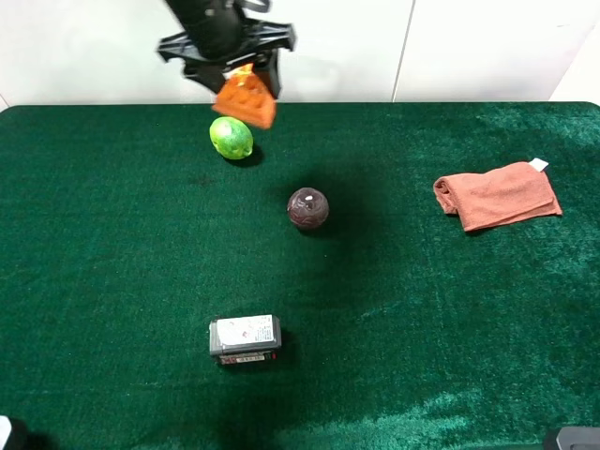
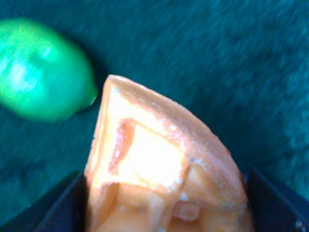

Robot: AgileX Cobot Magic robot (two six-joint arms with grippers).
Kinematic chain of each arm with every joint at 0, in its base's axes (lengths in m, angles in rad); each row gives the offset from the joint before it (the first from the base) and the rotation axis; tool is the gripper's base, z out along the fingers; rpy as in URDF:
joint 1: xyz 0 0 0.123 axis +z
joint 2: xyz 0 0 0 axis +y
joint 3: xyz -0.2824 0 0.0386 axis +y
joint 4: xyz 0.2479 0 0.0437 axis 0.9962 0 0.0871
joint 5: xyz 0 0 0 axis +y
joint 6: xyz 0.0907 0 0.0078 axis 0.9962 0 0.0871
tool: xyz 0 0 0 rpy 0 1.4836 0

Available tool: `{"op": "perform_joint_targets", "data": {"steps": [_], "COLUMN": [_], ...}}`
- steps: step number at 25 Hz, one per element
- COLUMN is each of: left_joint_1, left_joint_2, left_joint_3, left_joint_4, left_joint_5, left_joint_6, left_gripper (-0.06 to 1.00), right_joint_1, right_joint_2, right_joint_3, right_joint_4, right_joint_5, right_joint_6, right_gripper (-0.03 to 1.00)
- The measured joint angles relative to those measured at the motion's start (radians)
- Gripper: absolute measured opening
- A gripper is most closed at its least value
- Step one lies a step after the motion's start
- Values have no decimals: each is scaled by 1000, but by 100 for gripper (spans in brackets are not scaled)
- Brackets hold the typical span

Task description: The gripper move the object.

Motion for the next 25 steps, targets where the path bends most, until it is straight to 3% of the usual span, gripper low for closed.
{"op": "perform_joint_targets", "data": {"steps": [9,25], "left_joint_1": [-38,-39], "left_joint_2": [182,318], "left_joint_3": [-193,-206], "left_joint_4": [22,47], "left_joint_5": [-4,-217], "left_joint_6": [-1,-2], "left_gripper": [67,67], "right_joint_1": [0,0], "right_joint_2": [0,0], "right_joint_3": [0,0], "right_joint_4": [0,0], "right_joint_5": [0,0], "right_joint_6": [0,0], "right_gripper": [70,70]}}
